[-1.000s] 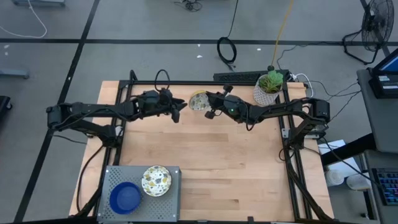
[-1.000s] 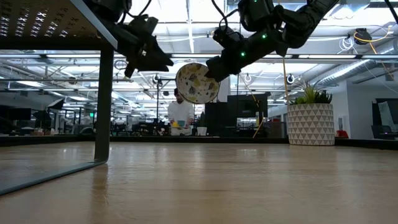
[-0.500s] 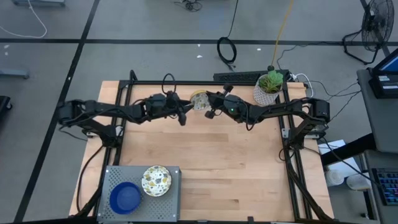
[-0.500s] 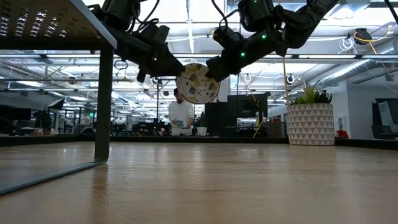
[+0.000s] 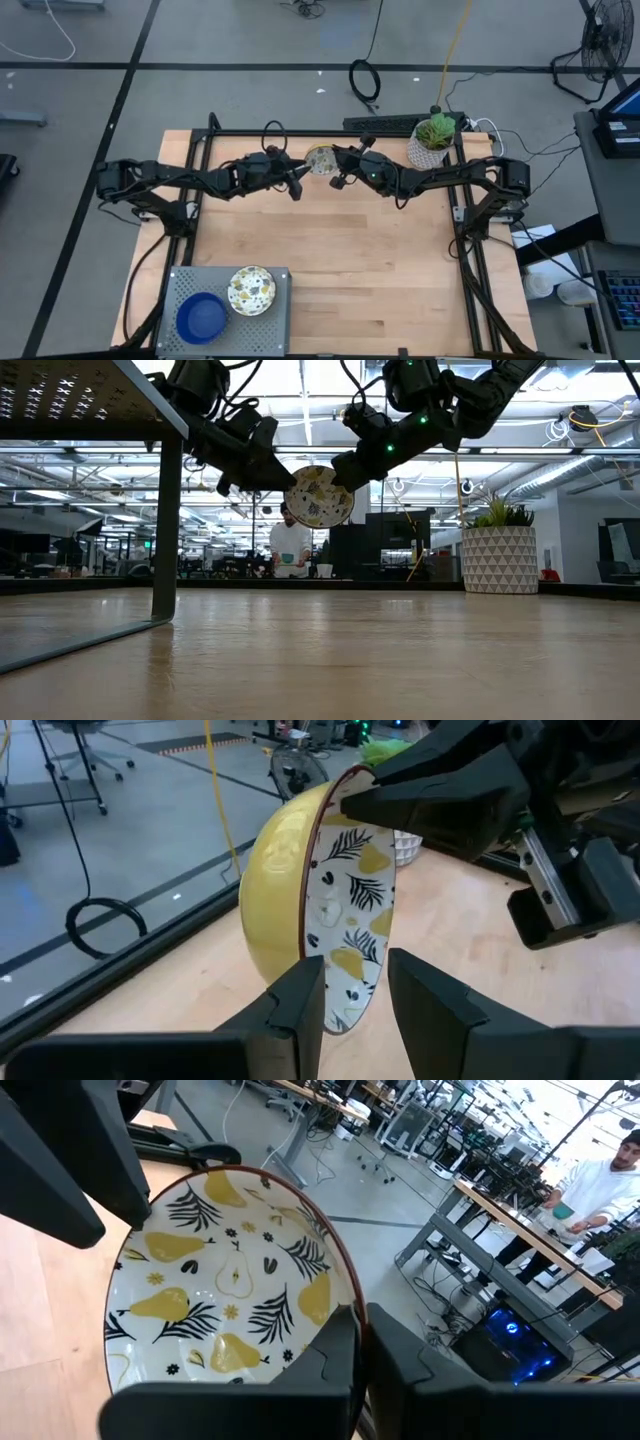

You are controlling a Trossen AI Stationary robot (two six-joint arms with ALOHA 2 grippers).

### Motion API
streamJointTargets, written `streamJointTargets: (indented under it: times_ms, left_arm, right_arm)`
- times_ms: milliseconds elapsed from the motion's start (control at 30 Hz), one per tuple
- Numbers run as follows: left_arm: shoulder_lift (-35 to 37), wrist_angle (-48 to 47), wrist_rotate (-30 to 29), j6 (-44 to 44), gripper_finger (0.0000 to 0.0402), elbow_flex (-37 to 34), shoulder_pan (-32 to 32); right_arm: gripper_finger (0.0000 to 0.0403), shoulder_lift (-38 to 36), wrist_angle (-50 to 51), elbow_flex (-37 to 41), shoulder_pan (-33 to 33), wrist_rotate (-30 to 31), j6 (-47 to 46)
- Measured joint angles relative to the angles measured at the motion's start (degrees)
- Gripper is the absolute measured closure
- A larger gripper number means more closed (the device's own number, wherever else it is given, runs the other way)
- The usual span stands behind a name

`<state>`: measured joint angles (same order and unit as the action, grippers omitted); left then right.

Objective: Pick & Place Mini bowls
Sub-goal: Stack the white patterned bowl on top of the other white patterned bowls on the shelf

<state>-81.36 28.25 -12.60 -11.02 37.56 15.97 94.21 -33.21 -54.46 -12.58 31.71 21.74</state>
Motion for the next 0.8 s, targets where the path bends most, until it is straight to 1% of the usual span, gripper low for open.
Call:
streamJointTargets:
  times_ms: [233, 467, 633, 800]
  left_arm:
    - [0.0, -0.3, -0.5, 3.7, 0.0282, 0.0, -0.1]
    - [0.0, -0.4, -1.6, 9.6, 0.0282, 0.0, -1.0]
    - [0.0, -0.3, -6.2, 9.4, 0.0282, 0.0, -1.1]
    - [0.0, -0.3, -7.2, 8.7, 0.0282, 0.0, -1.1]
  right_arm:
    - [0.0403, 0.0, 0.8, 0.0, 0.0, 0.1, 0.0]
    - [0.0403, 0.0, 1.8, 0.0, 0.0, 0.0, 0.0]
    - [0.0403, 0.0, 1.4, 0.0, 0.1, -0.8, -0.4]
    - [0.0403, 0.0, 1.0, 0.0, 0.2, -1.1, -1.5]
